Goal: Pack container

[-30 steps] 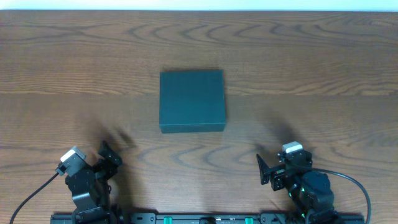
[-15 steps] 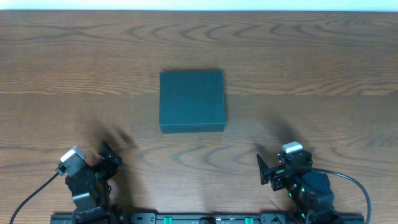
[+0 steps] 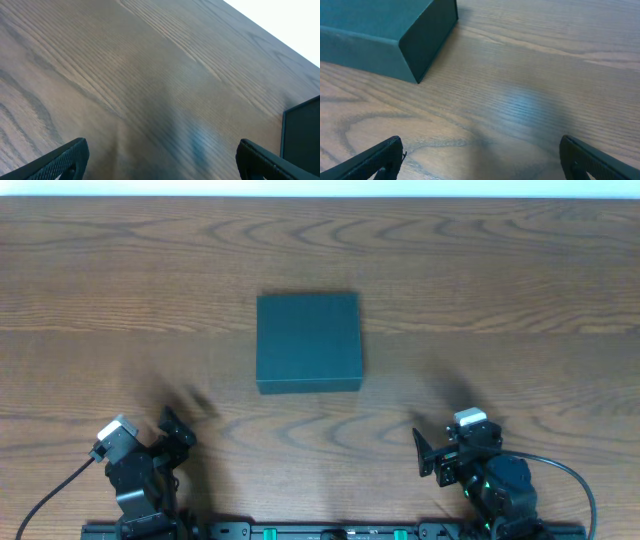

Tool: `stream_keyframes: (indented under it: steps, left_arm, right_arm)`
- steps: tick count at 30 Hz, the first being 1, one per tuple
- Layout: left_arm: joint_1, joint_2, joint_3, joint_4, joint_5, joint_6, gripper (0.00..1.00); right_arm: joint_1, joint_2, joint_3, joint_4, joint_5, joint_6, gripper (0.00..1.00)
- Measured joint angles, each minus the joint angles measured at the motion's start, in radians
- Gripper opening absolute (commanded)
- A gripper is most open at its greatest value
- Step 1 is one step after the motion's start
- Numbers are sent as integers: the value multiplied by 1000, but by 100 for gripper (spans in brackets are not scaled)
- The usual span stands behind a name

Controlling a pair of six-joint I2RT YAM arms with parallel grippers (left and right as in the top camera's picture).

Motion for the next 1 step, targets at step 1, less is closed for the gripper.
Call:
stream_keyframes:
  steps: [1]
  left_arm:
    - [0,0,0,0,0,0,95]
  right_arm:
    - [0,0,0,0,0,0,99]
